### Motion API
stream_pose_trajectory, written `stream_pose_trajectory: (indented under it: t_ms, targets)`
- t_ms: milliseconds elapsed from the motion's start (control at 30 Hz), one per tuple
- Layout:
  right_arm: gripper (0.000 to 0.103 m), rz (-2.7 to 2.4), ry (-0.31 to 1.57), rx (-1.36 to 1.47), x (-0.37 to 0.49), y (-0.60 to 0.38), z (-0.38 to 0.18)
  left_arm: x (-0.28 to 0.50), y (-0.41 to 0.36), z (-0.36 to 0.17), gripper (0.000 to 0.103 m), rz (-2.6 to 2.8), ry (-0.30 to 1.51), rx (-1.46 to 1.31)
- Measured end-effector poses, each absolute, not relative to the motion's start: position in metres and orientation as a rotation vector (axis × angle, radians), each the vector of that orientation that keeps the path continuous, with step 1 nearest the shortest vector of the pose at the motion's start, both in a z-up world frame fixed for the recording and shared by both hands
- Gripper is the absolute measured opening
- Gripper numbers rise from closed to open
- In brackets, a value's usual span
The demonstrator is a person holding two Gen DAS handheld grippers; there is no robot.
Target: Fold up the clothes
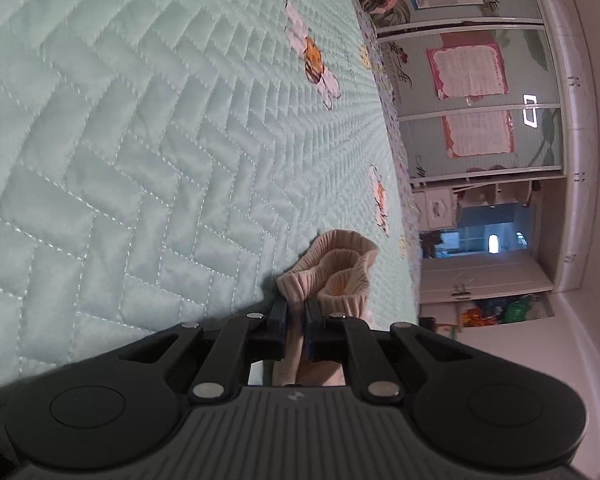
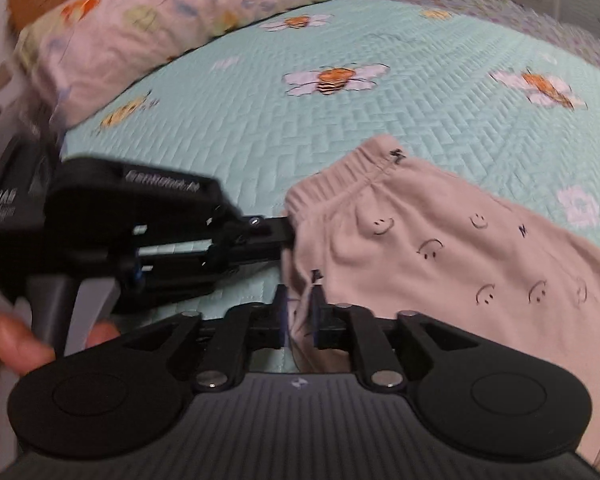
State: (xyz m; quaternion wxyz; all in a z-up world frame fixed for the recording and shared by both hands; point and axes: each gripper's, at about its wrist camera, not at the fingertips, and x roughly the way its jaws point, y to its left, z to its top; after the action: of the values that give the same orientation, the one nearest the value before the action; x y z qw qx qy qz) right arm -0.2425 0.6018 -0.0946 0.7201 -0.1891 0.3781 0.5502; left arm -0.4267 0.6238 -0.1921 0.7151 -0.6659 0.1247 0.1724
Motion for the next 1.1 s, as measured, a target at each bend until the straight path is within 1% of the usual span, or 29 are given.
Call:
stream_pose_trajectory:
  t_ms: [133,200,233,333,400,467,533,633,967,1100]
  targets:
    - [0.031,1.226,0.760,-0.387,-0.247,0.593,-0.077,-0.432,0.626,-0.195,0.011,0.353,0.254,-1.502]
    - [0.037,1.240,0.723,-0.372,-0.250,0.590,-0.071,-0.434,0.626,-0.197,0.014,0.343,0.231,-1.524]
    - [0.042,1.244,0.717,-0.379,-0.251,0.592,-0.072,-0.437,0.626,-0.198,0.017,0.335,0.210,-1.543]
    - [0.043,1.252,0.723,-0.418,-0.253,0.600,-0.080,-0.447,0.626,-0.201,0.025,0.311,0.154,-1.578]
    - [0.043,1.260,0.732,-0.428,-0.252,0.606,-0.088,-0.449,0.625,-0.196,0.028,0.308,0.160,-1.552]
    - [0.043,1.268,0.731,-0.446,-0.253,0.610,-0.093,-0.446,0.624,-0.189,0.035,0.300,0.189,-1.500]
    - [0.043,1.281,0.718,-0.484,-0.256,0.613,-0.097,-0.438,0.624,-0.181,0.045,0.291,0.218,-1.447]
    - [0.049,1.295,0.696,-0.526,-0.261,0.614,-0.102,-0.426,0.621,-0.172,0.047,0.298,0.283,-1.360]
    - [0.052,1.299,0.676,-0.537,-0.262,0.608,-0.107,-0.407,0.611,-0.160,0.047,0.422,0.386,-1.185]
    - [0.054,1.309,0.677,-0.530,-0.260,0.605,-0.109,-0.399,0.610,-0.159,0.052,0.422,0.422,-1.124]
